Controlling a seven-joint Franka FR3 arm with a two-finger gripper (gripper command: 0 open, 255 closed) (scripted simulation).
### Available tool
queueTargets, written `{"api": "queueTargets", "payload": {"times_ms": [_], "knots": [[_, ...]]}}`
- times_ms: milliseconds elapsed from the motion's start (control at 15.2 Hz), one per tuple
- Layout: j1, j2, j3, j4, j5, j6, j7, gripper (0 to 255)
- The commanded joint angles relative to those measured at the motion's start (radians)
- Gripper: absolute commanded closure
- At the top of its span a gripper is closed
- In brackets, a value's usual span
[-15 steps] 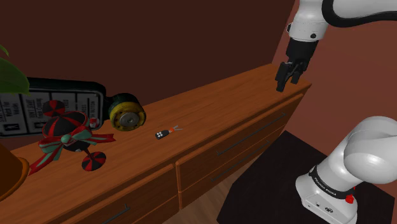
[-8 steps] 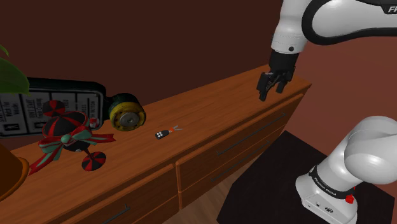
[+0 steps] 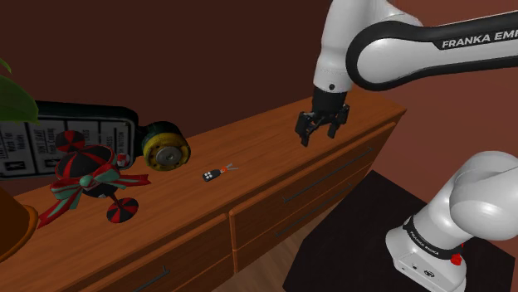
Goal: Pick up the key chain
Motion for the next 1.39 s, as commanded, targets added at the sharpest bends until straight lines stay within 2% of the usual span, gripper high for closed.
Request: {"api": "queueTargets", "payload": {"times_ms": [0,396,792,990,1320], "knots": [[0.002,0.053,0.044,0.012,0.01,0.056,0.07,0],[-0.017,0.267,0.158,0.114,-0.031,0.196,0.277,0],[-0.022,0.515,0.235,0.269,-0.17,0.293,0.519,0],[0.001,0.647,0.242,0.368,-0.263,0.315,0.644,0],[0.08,0.86,0.208,0.566,-0.4,0.315,0.818,0]]}}
